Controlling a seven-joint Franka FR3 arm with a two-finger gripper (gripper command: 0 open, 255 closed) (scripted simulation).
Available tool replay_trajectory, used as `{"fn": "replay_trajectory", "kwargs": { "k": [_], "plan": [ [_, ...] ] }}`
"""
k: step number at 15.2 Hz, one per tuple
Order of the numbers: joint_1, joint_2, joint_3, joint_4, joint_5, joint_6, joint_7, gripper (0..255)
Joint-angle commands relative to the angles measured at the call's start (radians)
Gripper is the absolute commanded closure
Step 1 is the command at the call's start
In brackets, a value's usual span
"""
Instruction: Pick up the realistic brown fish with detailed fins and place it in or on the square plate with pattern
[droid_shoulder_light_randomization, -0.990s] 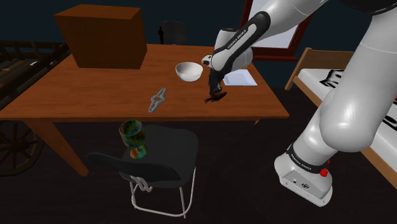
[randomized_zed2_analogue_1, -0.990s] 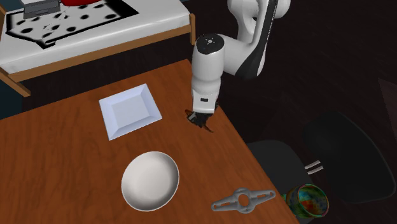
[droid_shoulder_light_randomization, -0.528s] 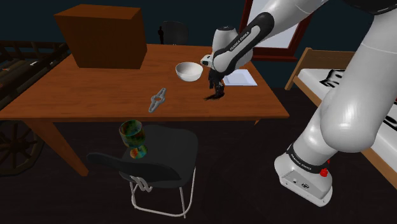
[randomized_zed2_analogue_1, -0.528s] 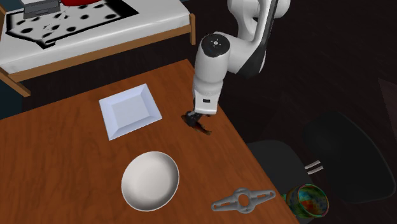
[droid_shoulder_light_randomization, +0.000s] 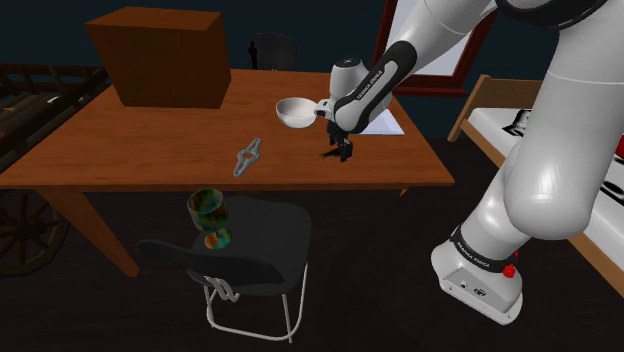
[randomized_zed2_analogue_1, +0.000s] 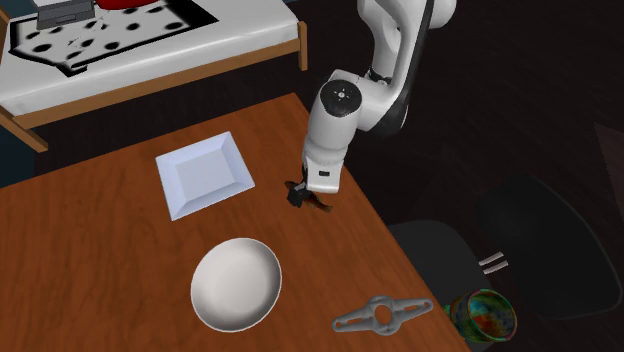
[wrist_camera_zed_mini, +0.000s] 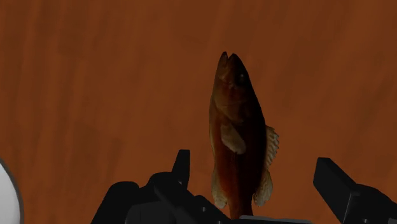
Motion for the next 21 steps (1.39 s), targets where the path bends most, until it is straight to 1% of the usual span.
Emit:
{"fn": "replay_trajectory", "kwargs": {
  "k": [1,7,8,17,21],
  "plan": [
    [-0.002,0.01,0.001,0.001,0.002,0.01,-0.002,0],
    [-0.002,0.01,0.001,0.001,0.002,0.01,-0.001,0],
    [-0.002,0.01,0.001,0.001,0.002,0.01,-0.001,255],
    [-0.002,0.01,0.001,0.001,0.002,0.01,-0.001,255],
    [0.004,-0.043,-0.005,0.001,-0.01,-0.043,0.001,255]
  ]
}}
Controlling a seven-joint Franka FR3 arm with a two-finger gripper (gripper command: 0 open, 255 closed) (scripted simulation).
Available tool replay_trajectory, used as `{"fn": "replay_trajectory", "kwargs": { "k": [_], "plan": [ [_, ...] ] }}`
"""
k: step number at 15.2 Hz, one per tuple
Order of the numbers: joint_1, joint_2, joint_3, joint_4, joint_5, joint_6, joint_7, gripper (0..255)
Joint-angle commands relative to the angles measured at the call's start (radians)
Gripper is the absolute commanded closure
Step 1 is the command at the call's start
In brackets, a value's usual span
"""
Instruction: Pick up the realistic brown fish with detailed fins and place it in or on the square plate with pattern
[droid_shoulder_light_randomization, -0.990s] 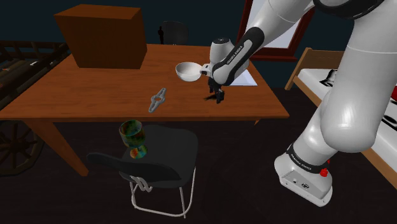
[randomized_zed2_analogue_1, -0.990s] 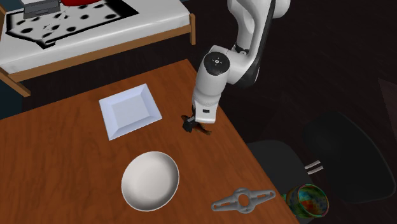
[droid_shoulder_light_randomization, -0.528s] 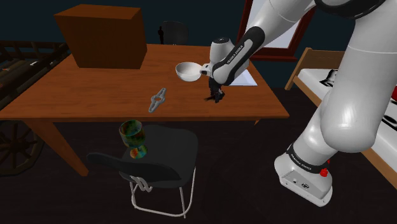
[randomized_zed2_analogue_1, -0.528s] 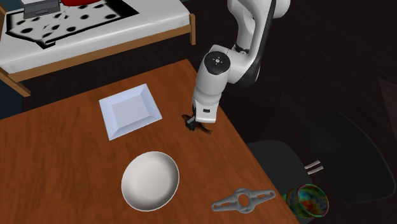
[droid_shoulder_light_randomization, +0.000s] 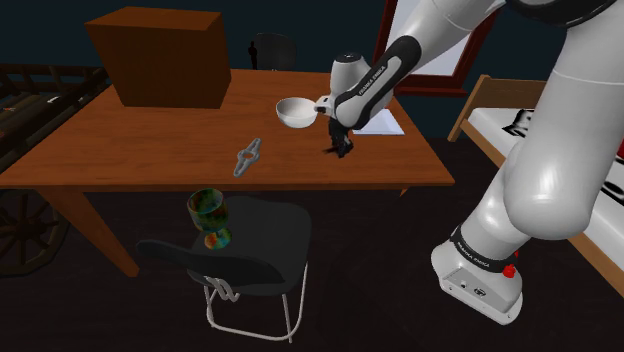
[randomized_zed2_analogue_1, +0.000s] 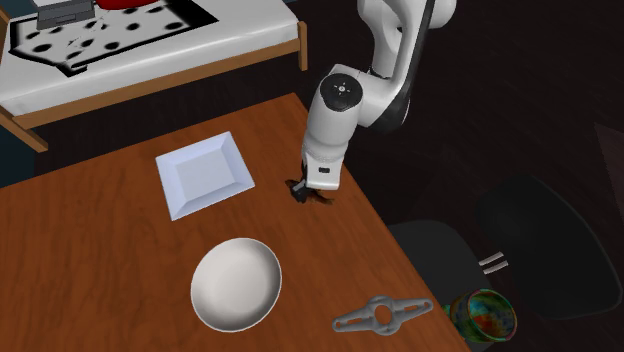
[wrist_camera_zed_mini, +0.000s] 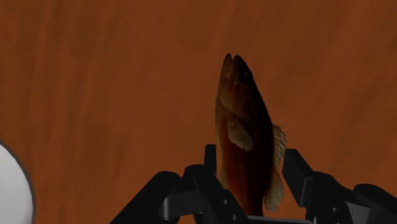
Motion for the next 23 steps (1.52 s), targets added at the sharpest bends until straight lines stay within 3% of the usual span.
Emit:
{"fn": "replay_trajectory", "kwargs": {
  "k": [1,14,23],
  "plan": [
    [0.003,-0.026,-0.003,0.0,-0.006,-0.026,0.001,255],
    [0.012,-0.169,-0.008,0.026,-0.032,-0.192,0.003,255],
    [-0.118,-0.054,-0.093,0.157,0.064,-0.181,-0.281,255]
  ]
}}
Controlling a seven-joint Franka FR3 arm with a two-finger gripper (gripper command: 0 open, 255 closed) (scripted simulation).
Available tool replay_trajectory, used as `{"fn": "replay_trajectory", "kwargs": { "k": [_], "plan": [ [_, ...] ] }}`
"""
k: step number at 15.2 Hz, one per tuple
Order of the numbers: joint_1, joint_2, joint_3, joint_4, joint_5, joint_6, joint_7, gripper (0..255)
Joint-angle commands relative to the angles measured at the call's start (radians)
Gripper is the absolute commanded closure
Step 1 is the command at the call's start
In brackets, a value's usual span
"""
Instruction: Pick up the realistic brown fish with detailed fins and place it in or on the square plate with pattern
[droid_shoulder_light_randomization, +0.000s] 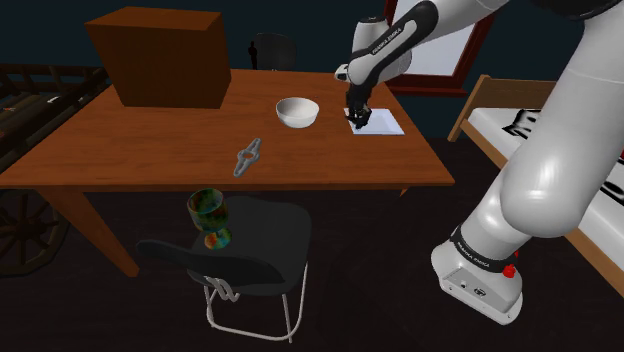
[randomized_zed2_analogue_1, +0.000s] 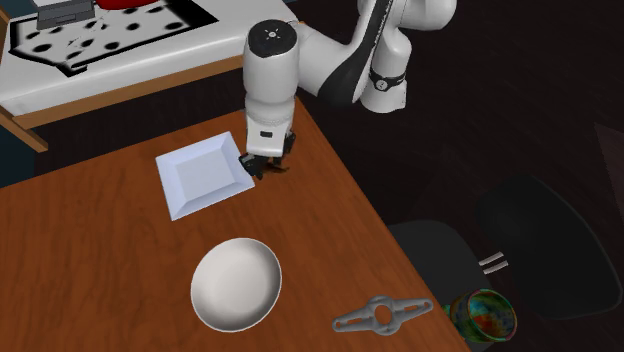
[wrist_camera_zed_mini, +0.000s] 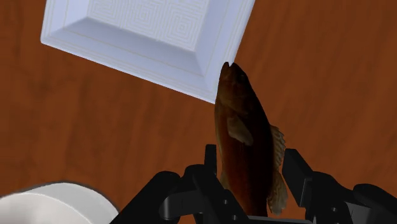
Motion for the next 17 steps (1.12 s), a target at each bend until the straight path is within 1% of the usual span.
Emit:
{"fn": "replay_trajectory", "kwargs": {
  "k": [1,8,14,17],
  "plan": [
    [-0.031,0.033,-0.013,0.04,0.029,-0.003,-0.066,255],
    [-0.16,0.168,-0.03,0.215,0.14,-0.035,-0.281,255],
    [-0.289,0.31,-0.022,0.418,0.227,-0.095,-0.439,255],
    [-0.295,0.334,-0.014,0.41,0.238,-0.064,-0.443,255]
  ]
}}
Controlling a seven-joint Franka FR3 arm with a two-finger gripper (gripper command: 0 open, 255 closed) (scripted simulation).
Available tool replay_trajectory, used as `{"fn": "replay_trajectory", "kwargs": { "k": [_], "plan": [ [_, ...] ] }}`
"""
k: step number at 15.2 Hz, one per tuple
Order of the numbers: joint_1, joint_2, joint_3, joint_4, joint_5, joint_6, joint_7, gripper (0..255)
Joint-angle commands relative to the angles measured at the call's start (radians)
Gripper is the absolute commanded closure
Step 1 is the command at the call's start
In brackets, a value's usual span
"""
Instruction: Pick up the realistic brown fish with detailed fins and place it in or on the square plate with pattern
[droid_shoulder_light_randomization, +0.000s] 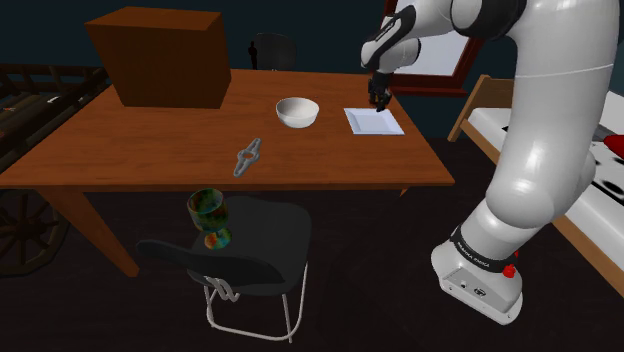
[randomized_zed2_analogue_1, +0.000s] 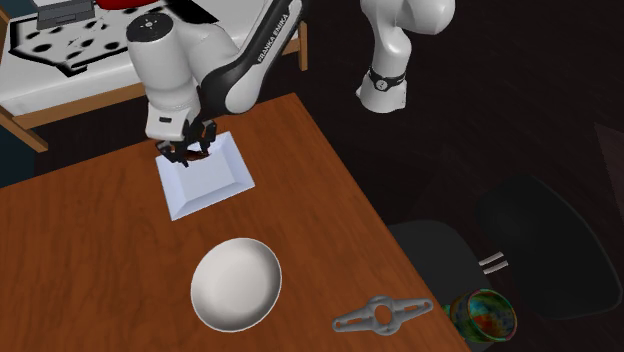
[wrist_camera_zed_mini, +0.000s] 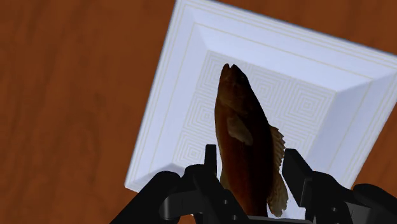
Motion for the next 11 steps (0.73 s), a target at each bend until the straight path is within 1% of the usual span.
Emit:
{"fn": "replay_trajectory", "kwargs": {
  "k": [1,11],
  "plan": [
    [-0.009,0.019,0.005,0.0,0.01,0.019,-0.009,255],
    [-0.03,0.103,0.033,-0.01,0.045,0.111,-0.025,255]
  ]
}}
